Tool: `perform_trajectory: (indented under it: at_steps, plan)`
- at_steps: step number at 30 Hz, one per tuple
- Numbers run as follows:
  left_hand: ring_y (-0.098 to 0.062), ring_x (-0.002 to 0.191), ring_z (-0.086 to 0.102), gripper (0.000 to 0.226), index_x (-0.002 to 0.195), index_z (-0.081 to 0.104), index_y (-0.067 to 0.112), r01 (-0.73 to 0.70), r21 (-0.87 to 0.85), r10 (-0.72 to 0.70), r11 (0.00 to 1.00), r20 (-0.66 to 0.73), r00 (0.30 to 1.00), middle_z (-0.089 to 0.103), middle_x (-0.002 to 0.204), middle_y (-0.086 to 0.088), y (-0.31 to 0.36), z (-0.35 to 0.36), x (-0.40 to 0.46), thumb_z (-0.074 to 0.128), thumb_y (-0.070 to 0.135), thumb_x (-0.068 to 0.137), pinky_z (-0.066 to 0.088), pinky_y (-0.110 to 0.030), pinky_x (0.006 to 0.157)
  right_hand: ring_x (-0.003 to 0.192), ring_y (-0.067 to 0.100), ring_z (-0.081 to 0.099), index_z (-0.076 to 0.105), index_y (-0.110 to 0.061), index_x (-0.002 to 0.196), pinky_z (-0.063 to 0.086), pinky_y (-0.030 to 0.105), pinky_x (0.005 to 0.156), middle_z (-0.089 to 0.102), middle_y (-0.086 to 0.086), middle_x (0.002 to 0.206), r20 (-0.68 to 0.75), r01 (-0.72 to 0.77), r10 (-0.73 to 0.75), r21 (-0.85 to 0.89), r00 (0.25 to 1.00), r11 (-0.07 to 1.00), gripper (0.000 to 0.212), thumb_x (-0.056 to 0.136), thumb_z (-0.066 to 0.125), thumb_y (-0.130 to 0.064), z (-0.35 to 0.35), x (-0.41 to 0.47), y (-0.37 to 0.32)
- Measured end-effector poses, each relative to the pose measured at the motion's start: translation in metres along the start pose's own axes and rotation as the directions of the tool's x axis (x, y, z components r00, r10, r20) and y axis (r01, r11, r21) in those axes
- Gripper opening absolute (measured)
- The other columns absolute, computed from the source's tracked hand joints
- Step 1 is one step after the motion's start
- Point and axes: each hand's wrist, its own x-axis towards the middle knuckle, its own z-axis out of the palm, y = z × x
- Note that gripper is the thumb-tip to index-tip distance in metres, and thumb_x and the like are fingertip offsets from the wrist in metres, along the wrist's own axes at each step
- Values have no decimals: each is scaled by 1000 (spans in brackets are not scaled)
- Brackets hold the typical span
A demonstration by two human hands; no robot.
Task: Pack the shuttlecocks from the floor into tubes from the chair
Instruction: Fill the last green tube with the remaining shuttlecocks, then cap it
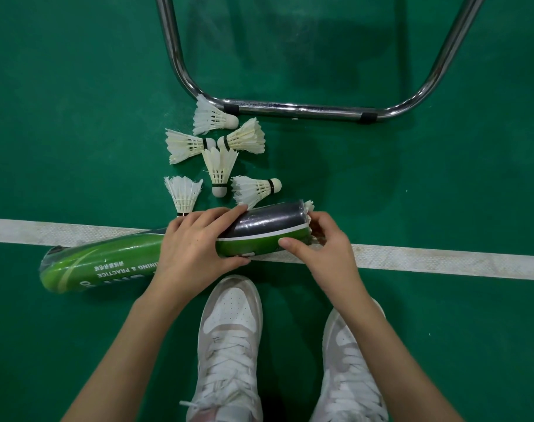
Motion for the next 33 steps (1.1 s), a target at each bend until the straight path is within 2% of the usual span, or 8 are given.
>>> perform_trajectory:
  at_steps: [4,8,16,20,28,30,33]
  plan:
    - [-24,111,54,86,137,41,36,-21,16,21,1000,-19,1000,58,125,6,-1,3,-2,77,55,61,37,-42,91,76,-10,58,61,-20,102,43,5,71,65,-13,89,73,-50,49,14,996,999,33,74,76,-11,-4,1,2]
    - [-24,108,55,85,135,44,35,-36,22,37,999,-41,998,59,123,6,-2,4,-3,78,54,60,38,-42,90,78,-7,60,62,-27,90,45,7,73,67,-12,87,143,-69,61,53,988,996,29,74,74,-6,-7,4,-1]
    - [-23,109,54,85,136,42,36,-41,33,43,999,-48,998,59,123,6,-4,3,-5,77,54,60,38,-41,88,90,-3,64,62,-24,102,47,9,79,68,-10,100,362,-113,74,90,929,989,27,85,63,-3,-9,7,-8]
    - [-25,108,55,85,135,43,34,-39,26,41,999,-67,997,60,123,5,-4,2,-4,79,52,60,38,-43,89,100,5,64,57,-17,115,48,12,82,68,-2,111,368,-133,74,137,927,982,34,85,63,-3,-10,9,-7]
    - [-25,108,54,84,135,41,35,-52,-3,51,999,-84,995,59,123,4,-5,1,-5,76,56,61,38,-44,89,95,2,65,55,-18,116,49,12,76,67,-3,108,394,-168,84,183,915,969,39,82,65,-1,-15,12,-9]
    - [-24,106,54,82,135,42,36,-54,-5,53,999,-97,994,60,122,5,-4,1,-6,68,59,60,39,-43,89,97,0,64,53,-16,120,48,11,78,66,-4,110,443,-186,99,157,891,970,41,83,63,-2,-16,13,-11]
    - [-24,106,55,84,134,43,36,-65,-3,64,998,-97,993,60,121,4,-4,1,-7,77,55,60,39,-43,88,106,3,61,51,-16,126,46,12,84,64,-5,118,533,-186,122,68,837,980,42,86,61,-9,-18,15,-14]
